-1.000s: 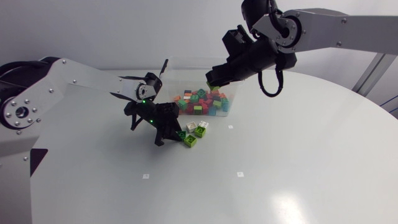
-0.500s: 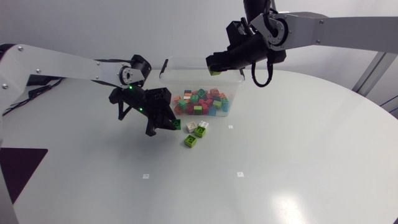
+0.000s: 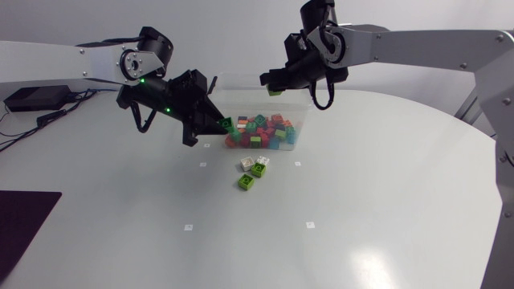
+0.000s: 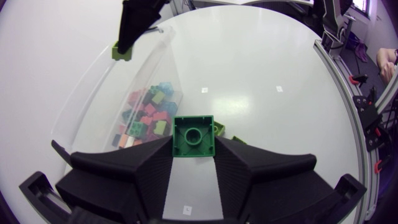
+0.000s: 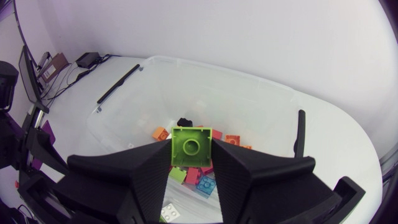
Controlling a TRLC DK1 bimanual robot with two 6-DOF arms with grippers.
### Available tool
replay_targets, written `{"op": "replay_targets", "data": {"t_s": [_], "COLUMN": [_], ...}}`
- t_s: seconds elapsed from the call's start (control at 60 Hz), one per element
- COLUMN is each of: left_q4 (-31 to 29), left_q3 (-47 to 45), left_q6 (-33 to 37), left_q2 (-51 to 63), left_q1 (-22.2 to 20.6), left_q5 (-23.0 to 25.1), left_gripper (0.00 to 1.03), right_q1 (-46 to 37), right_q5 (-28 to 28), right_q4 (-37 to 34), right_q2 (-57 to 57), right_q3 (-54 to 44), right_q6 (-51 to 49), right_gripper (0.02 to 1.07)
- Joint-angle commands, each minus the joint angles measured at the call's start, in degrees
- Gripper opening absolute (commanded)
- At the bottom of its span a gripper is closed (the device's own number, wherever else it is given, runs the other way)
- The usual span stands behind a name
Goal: Place the duplo bricks in the container
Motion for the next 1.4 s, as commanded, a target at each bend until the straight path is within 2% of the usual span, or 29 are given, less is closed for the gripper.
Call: {"op": "replay_targets", "data": {"t_s": [0.0,0.067,0.267,0.417,0.617,0.933,1.25,1.383], "left_q4": [2.2,4.8,14.9,17.2,20.7,22.3,22.3,22.2], "left_q3": [2.0,2.6,4.1,8.4,14.2,20.5,28.0,30.4], "left_q6": [-4.6,-7.3,-16.3,-21.5,-27.7,-31.3,-33.8,-34.0], "left_q2": [-1.3,-1.1,0.8,3.9,8.6,14.9,21.2,23.5], "left_q1": [0.3,0.1,0.4,0.8,0.8,-0.5,-1.2,-1.3], "left_q5": [0.8,0.8,0.7,0.6,-1.0,-4.7,-8.8,-10.6], "left_gripper": [0.28,0.28,0.28,0.28,0.28,0.29,0.30,0.36], "right_q1": [-0.4,-0.4,-0.4,-0.4,-0.2,2.6,5.2,6.4], "right_q5": [0.8,1.0,1.7,1.8,1.8,1.5,0.8,1.4], "right_q4": [0.2,0.0,-0.5,-0.5,1.1,5.8,7.2,8.1], "right_q2": [2.1,2.1,0.5,-2.9,-10.1,-19.3,-18.6,-15.2], "right_q3": [2.3,2.7,2.1,-0.8,-10.3,-27.7,-35.5,-35.3], "right_q6": [1.1,1.2,1.4,1.4,1.0,-2.2,-5.7,-5.3], "right_gripper": [0.57,0.70,0.89,0.90,0.91,0.91,0.91,0.91]}}
